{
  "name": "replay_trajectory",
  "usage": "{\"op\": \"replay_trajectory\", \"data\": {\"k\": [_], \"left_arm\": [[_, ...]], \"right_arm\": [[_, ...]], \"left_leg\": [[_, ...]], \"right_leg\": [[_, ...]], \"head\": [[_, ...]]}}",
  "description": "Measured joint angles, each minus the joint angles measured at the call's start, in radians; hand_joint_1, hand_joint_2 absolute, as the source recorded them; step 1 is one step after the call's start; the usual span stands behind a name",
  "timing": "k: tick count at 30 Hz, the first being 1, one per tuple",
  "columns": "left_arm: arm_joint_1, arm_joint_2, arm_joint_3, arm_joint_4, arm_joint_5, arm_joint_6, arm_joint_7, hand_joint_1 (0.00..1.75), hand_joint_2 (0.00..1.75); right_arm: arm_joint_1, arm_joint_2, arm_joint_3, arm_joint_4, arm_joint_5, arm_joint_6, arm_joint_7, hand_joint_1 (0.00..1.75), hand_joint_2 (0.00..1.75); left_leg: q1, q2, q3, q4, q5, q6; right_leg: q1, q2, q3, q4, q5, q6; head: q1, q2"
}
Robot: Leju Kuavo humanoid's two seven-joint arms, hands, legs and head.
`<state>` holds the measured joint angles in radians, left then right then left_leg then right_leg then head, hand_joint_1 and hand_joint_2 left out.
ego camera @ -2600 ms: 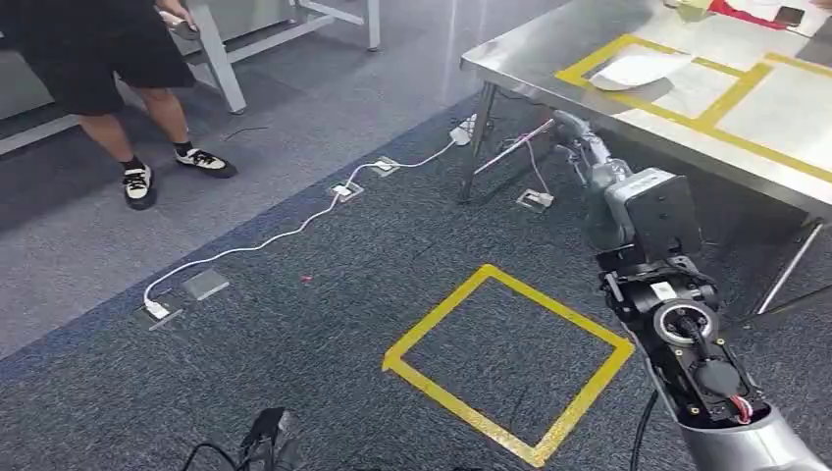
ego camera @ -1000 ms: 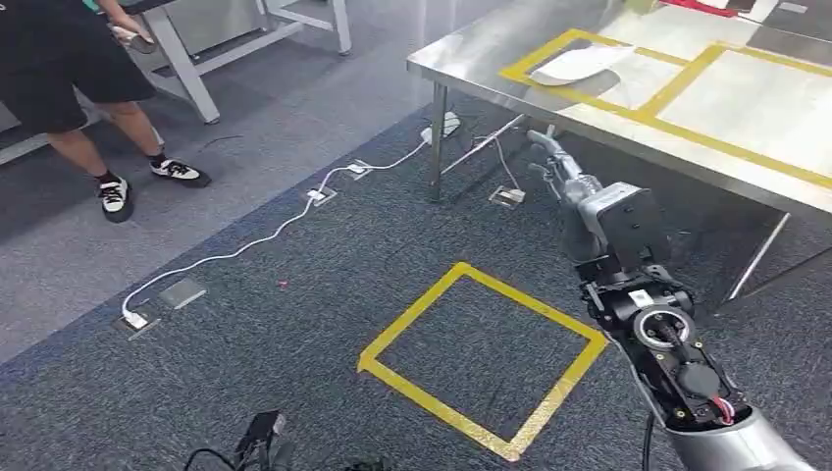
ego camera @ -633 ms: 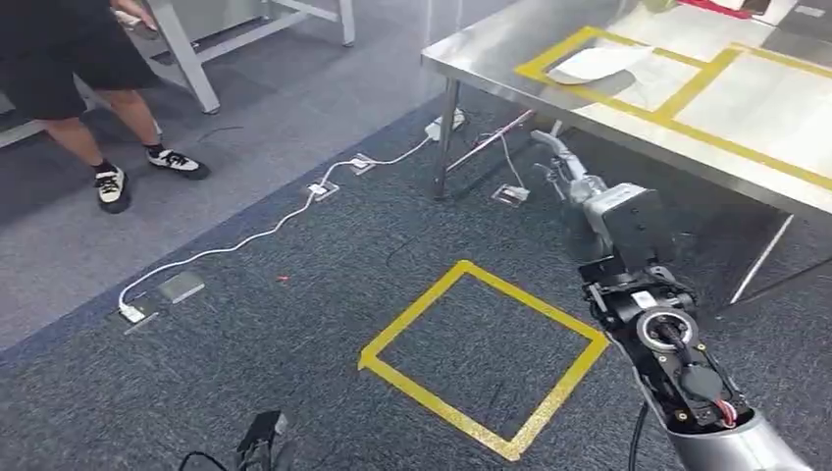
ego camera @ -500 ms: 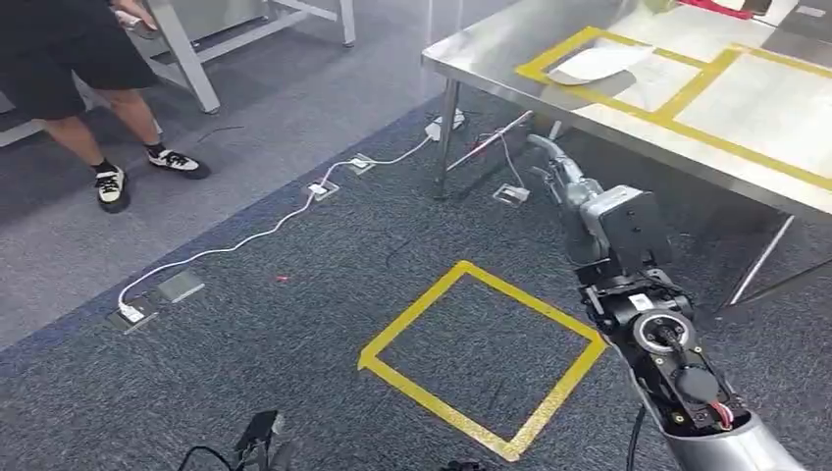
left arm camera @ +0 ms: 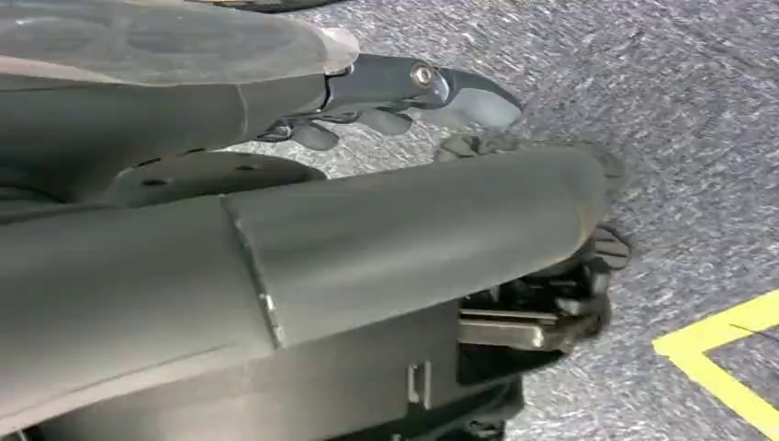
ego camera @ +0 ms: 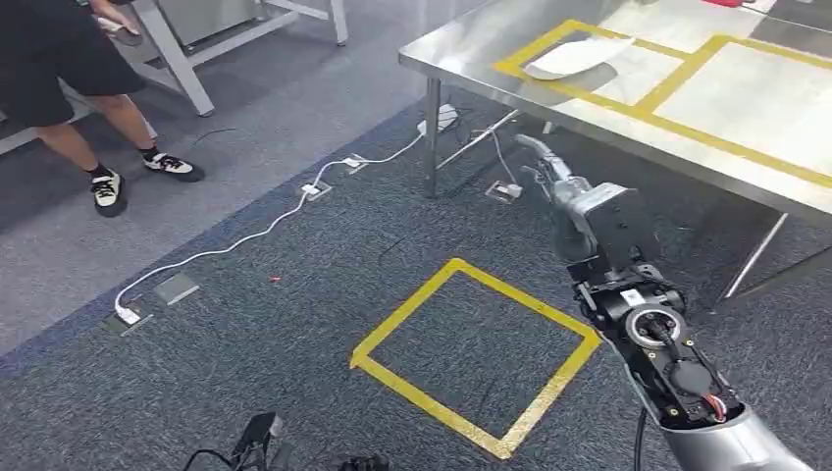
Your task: Take the parts from the cabinet and place them on the table.
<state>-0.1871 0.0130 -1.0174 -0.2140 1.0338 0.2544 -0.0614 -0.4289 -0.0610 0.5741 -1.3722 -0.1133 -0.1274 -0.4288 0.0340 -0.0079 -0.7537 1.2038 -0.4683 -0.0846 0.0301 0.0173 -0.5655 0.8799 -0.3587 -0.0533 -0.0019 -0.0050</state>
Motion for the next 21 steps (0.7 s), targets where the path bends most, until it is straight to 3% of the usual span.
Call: {"op": "replay_trajectory", "data": {"k": [2,3,4,6,8,9,10,12,13,14,15,16,17,18,19,20,21], "left_arm": [[-0.003,0.003,0.000,0.000,0.000,0.000,0.000,0.00,0.00],[-0.005,0.001,0.000,0.000,0.000,0.000,0.000,0.00,0.00],[-0.004,-0.002,0.000,0.000,0.000,0.000,0.000,0.00,0.00],[-0.003,-0.004,0.000,0.000,0.000,-0.002,0.010,0.00,0.00],[0.001,-0.008,0.000,0.000,0.000,-0.002,0.013,0.00,0.00],[0.005,-0.005,0.000,0.000,-0.001,0.000,0.013,0.00,0.00],[0.011,-0.005,0.000,0.000,-0.002,0.002,0.011,0.00,0.00],[0.013,-0.003,0.000,0.001,-0.003,0.006,0.010,0.00,0.00],[0.012,-0.002,0.000,0.001,-0.003,0.007,0.010,0.00,0.00],[0.012,0.000,0.000,0.001,-0.003,0.007,0.010,0.00,0.00],[0.012,0.001,0.000,0.001,-0.003,0.007,0.010,0.00,0.00],[0.012,0.001,0.000,0.001,-0.003,0.007,0.010,0.00,0.00],[0.011,-0.001,0.000,0.001,-0.003,0.007,0.010,0.00,0.00],[0.011,-0.004,0.000,0.001,-0.003,0.007,0.010,0.00,0.00],[0.007,-0.005,0.000,0.001,-0.003,0.007,0.009,0.00,0.00],[0.007,-0.011,0.000,0.001,-0.003,0.007,0.009,0.00,0.00],[0.007,-0.011,0.000,0.001,-0.003,0.007,0.009,0.00,0.00]], "right_arm": [[0.000,0.000,0.000,0.000,0.000,0.000,0.000,0.00,0.00],[-0.001,0.000,-0.001,0.000,0.000,0.000,-0.001,0.00,0.00],[-0.003,0.000,-0.001,0.000,0.000,0.000,0.000,0.00,0.00],[-0.002,0.000,0.000,0.001,0.000,0.000,-0.001,0.00,0.00],[0.003,0.000,0.000,0.005,0.000,0.000,0.000,0.00,0.00],[0.005,-0.001,-0.001,0.006,0.000,0.001,0.000,0.00,0.00],[0.007,-0.002,-0.001,0.008,0.000,0.000,-0.002,0.00,0.00],[0.011,-0.002,-0.001,0.014,0.000,0.000,-0.002,0.00,0.00],[0.011,-0.002,0.000,0.016,0.000,0.000,-0.002,0.00,0.00],[0.011,-0.002,0.000,0.018,0.000,0.000,-0.002,0.00,0.00],[0.011,-0.002,0.000,0.019,0.000,0.001,-0.002,0.00,0.00],[0.009,-0.002,0.000,0.019,0.000,0.001,-0.002,0.00,0.00],[0.006,-0.002,-0.001,0.019,0.000,0.001,-0.002,0.00,0.00],[0.001,-0.002,-0.002,0.019,0.000,0.001,-0.002,0.00,0.00],[-0.007,-0.002,-0.002,0.017,0.000,0.000,-0.003,0.00,0.00],[-0.011,-0.002,-0.002,0.017,0.000,-0.002,-0.003,0.00,0.00],[-0.013,-0.002,-0.002,0.018,0.000,-0.007,-0.003,0.00,0.00]], "left_leg": [[0.004,0.004,0.092,-0.199,0.102,-0.006],[0.005,0.005,0.115,-0.242,0.098,-0.007],[0.012,0.000,0.113,-0.259,0.101,0.002],[0.010,-0.001,0.094,-0.235,0.103,0.009],[0.016,-0.003,0.079,-0.230,0.098,0.015],[0.018,-0.005,0.074,-0.231,0.096,0.026],[0.017,-0.005,0.077,-0.230,0.096,0.027],[0.017,-0.004,0.081,-0.231,0.095,0.027],[0.015,-0.005,0.083,-0.232,0.095,0.027],[0.014,-0.006,0.084,-0.232,0.094,0.027],[0.012,-0.008,0.086,-0.234,0.094,0.027],[0.009,-0.010,0.089,-0.237,0.094,0.027],[0.008,-0.013,0.096,-0.240,0.094,0.027],[0.013,-0.014,0.104,-0.251,0.094,0.028],[0.005,-0.008,0.108,-0.259,0.097,0.026],[0.013,-0.010,0.113,-0.264,0.109,0.019],[0.019,-0.011,0.113,-0.272,0.113,0.015]], "right_leg": [[-0.004,0.002,0.000,0.024,-0.019,0.010],[0.000,0.004,-0.008,0.032,-0.026,0.016],[0.006,0.006,-0.022,0.057,-0.033,0.021],[0.010,0.008,-0.037,0.059,-0.035,0.020],[0.010,0.008,-0.060,0.073,-0.058,0.026],[0.010,0.005,-0.084,0.124,-0.085,0.024],[0.005,0.005,-0.113,0.203,-0.119,0.024],[0.002,0.005,-0.204,0.393,-0.187,0.026],[0.001,0.004,-0.234,0.442,-0.195,0.031],[0.000,0.003,-0.242,0.440,-0.180,0.035],[0.000,0.001,-0.224,0.391,-0.143,0.035],[0.001,0.002,-0.186,0.307,-0.100,0.028],[0.004,0.002,-0.130,0.198,-0.056,0.015],[0.015,0.007,-0.072,0.094,-0.023,-0.008],[0.024,0.001,-0.020,0.040,-0.039,-0.018],[0.025,-0.010,-0.020,0.024,-0.032,-0.010],[0.029,-0.007,-0.023,0.020,-0.023,-0.013]], "head": [[-0.011,0.000],[-0.020,0.000],[-0.030,0.000],[-0.011,0.000],[-0.016,0.000],[0.000,0.000],[0.013,0.000],[0.016,0.000],[0.018,0.000],[0.019,0.000],[0.021,0.000],[0.023,0.000],[0.024,0.000],[0.027,0.000],[0.025,0.000],[0.026,0.000],[0.026,0.000]]}}
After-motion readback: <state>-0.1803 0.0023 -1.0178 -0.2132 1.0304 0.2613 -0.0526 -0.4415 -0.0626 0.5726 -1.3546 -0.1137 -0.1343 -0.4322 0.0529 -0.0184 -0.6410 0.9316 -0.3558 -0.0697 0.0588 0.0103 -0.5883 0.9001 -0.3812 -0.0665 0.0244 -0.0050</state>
